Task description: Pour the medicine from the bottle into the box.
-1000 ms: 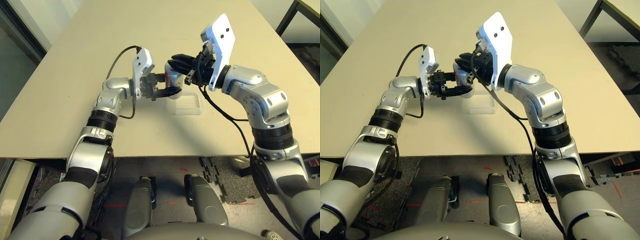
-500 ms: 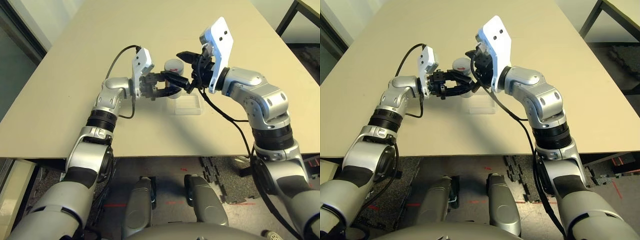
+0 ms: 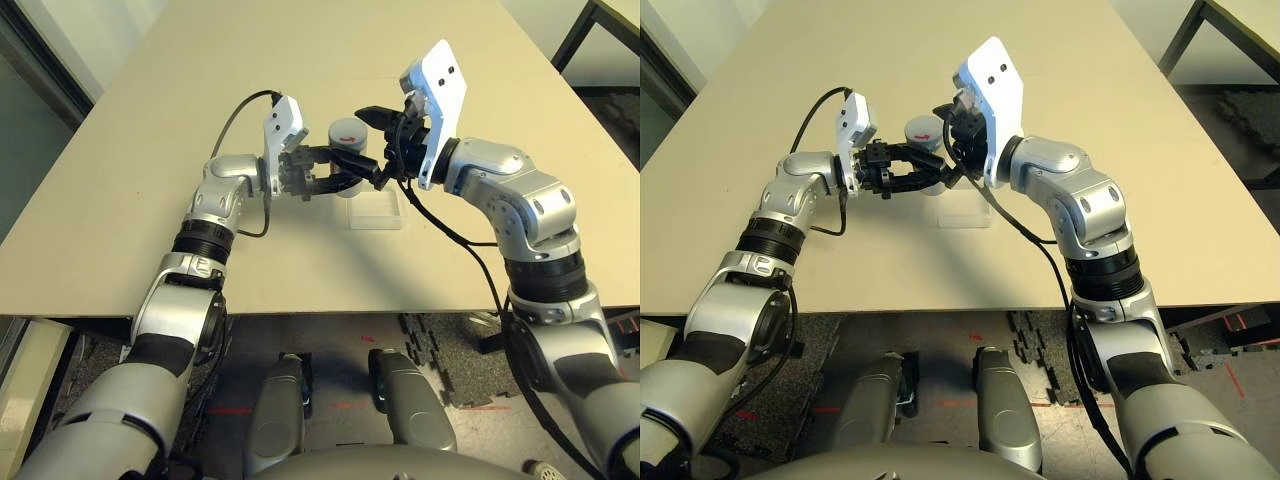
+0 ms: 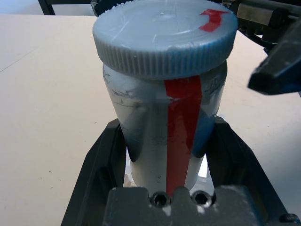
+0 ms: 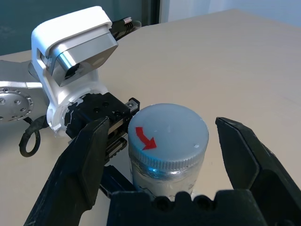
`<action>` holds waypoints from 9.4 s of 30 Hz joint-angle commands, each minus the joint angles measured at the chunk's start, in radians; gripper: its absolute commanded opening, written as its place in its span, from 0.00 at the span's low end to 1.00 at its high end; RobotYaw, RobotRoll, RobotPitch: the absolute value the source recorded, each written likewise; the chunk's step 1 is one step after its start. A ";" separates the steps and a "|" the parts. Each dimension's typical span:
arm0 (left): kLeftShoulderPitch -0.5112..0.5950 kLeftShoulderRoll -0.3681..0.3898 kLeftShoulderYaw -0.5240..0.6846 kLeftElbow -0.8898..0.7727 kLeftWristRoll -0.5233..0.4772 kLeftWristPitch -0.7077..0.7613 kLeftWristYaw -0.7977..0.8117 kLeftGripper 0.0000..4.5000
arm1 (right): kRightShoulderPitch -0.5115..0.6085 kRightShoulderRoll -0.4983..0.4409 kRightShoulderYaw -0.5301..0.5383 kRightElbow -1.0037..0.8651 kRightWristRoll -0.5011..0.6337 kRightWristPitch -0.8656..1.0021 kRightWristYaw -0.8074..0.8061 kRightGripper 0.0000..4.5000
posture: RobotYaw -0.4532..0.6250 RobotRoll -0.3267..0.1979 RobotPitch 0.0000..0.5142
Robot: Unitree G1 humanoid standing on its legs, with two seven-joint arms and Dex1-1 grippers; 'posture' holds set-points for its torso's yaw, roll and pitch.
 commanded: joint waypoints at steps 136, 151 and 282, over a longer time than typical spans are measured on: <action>0.048 0.004 -0.069 -0.216 -0.059 0.102 -0.064 0.58 | -0.057 -0.131 -0.038 0.069 0.129 0.014 0.165 1.00 | 0.26 0.62 0.29; 0.044 0.007 -0.067 -0.192 -0.054 0.091 -0.063 0.58 | 0.052 -0.246 -0.175 -0.044 0.202 0.103 0.127 1.00 | 0.25 0.62 0.29; -0.029 -0.110 0.225 0.362 0.075 -0.206 0.906 0.58 | -0.080 0.028 -0.233 1.014 -0.228 -0.698 -0.376 1.00 | 0.29 0.62 0.26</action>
